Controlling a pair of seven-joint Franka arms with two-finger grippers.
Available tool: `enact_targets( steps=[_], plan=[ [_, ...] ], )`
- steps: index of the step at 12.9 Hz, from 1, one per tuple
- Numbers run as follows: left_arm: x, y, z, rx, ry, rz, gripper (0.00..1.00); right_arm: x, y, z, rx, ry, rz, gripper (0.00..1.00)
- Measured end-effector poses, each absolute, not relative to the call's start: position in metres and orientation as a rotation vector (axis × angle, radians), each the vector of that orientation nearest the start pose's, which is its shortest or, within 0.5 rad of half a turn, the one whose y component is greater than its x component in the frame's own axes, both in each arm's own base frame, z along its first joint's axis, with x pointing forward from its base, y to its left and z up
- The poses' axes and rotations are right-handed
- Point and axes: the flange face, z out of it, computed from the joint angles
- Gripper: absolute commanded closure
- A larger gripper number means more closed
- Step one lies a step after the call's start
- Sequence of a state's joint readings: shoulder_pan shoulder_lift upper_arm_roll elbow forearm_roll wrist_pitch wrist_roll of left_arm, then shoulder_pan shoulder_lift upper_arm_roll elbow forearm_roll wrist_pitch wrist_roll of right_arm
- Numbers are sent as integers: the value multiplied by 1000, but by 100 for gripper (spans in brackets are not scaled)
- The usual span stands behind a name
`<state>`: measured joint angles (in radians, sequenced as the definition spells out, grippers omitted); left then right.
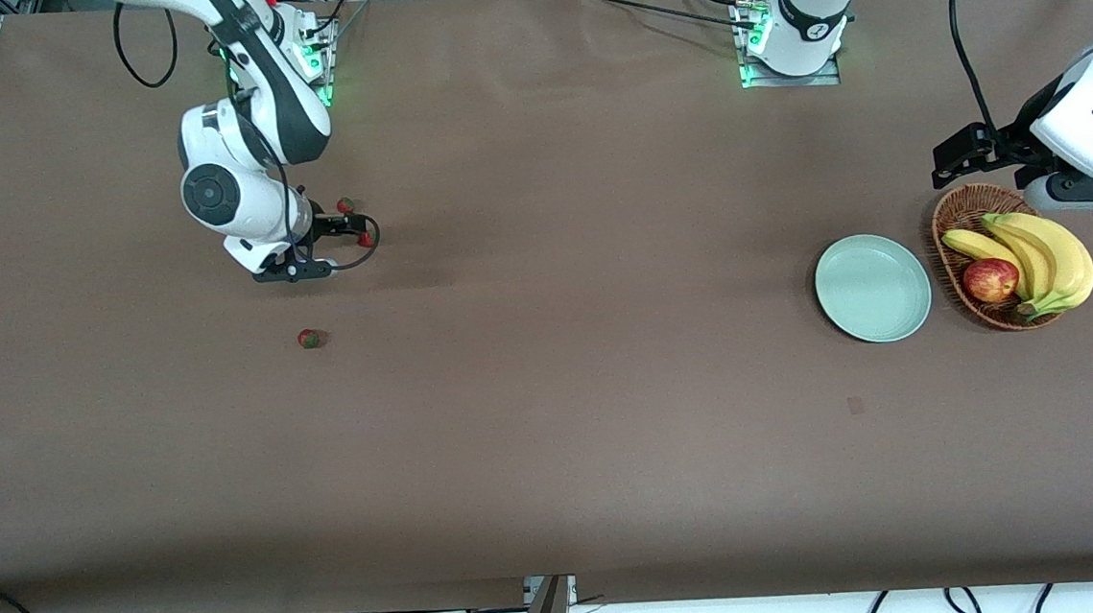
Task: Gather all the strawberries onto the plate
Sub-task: 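Reach the right gripper down to the cluster of strawberries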
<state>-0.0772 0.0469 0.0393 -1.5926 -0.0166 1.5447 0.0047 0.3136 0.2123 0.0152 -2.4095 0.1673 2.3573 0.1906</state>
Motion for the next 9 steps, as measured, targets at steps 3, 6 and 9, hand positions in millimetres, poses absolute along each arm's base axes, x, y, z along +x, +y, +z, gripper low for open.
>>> enact_targets(
  steps=[3, 6, 9],
  plan=[
    [563, -24, 586, -3152, 66, 147, 0, 425, 150, 183, -3086, -8, 483, 2],
    [563, -26, 586, -3170, 65, 150, 0, 416, 147, 180, -3087, -7, 508, 7],
    [563, -26, 584, -3174, 63, 151, 0, 402, 144, 173, -3090, 17, 551, 20]
  ],
)
